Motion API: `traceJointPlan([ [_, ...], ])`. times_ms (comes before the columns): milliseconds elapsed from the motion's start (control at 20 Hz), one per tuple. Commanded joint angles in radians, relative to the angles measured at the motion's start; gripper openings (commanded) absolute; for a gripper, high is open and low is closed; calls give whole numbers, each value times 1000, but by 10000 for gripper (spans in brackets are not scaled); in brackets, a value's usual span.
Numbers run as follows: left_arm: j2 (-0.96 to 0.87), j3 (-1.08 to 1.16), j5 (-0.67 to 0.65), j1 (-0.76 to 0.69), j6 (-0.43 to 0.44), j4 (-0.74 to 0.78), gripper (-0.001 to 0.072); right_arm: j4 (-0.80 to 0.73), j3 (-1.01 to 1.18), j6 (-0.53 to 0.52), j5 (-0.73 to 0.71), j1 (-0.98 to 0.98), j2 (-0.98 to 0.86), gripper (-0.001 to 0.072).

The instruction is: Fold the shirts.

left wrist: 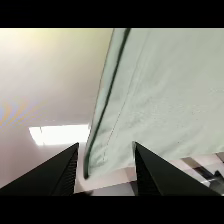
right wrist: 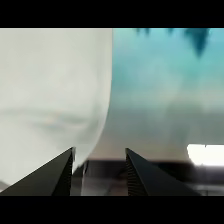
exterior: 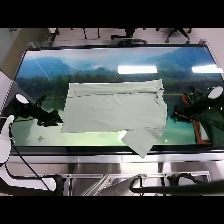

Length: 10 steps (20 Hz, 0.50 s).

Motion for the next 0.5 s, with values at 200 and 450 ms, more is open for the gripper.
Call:
traceJointPlan([
  [200, -55, -127, 101, 2, 109, -212, 374, 138, -336, -33, -44, 3, 126, 527],
  [450, -69, -14, 60, 2, 108, -213, 16, 220, -391, -98, -157, 37, 36, 521],
])
